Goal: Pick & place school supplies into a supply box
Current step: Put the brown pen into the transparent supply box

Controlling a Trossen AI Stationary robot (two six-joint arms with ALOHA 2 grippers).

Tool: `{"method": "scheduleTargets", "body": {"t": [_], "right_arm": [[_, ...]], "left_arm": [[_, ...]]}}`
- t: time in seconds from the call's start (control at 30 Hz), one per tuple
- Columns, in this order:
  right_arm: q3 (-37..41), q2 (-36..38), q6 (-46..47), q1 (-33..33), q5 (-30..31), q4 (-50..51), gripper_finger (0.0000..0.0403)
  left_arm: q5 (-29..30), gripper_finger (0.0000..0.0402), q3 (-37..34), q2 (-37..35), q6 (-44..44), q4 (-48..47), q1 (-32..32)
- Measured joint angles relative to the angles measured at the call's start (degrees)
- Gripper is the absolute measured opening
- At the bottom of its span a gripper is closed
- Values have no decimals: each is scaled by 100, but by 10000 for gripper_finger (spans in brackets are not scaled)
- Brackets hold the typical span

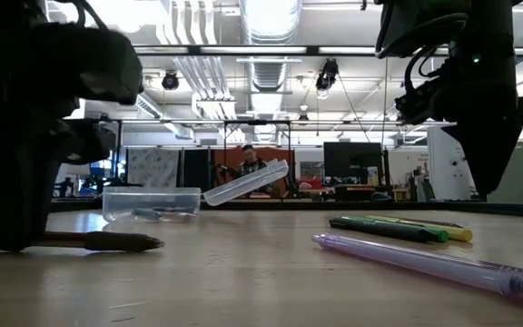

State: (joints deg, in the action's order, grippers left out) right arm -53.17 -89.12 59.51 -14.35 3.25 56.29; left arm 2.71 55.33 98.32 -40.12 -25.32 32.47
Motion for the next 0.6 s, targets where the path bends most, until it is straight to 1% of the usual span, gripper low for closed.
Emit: {"method": "scheduleTargets", "body": {"t": [0.1,0.2,0.27,0.33,0.4,0.47,0.5,0.53,0.6], "right_arm": [[0,0,64,0,96,0,219],[0,0,189,0,180,2,219],[0,-2,274,0,263,-4,219],[0,0,421,0,353,0,219],[0,-2,556,0,449,-7,219],[0,-2,674,0,519,-18,219],[0,-1,730,0,584,-28,219],[0,-2,779,0,634,-47,219],[0,-2,825,0,747,-101,219]], "left_arm": [[361,7,-32,-382,-934,-146,-38],[1040,7,-70,-997,-2058,-65,-57],[1724,7,-170,-1408,-2871,-84,-62],[2592,7,-317,-1901,-3694,-124,-61],[3770,7,-511,-2448,-4566,-90,-60],[4994,7,-850,-2915,-5397,-122,-88],[5419,7,-1039,-3087,-5743,-142,-165],[5633,7,-1219,-3234,-5975,-129,-302],[5609,7,-1555,-3444,-6164,-51,-731]]}}
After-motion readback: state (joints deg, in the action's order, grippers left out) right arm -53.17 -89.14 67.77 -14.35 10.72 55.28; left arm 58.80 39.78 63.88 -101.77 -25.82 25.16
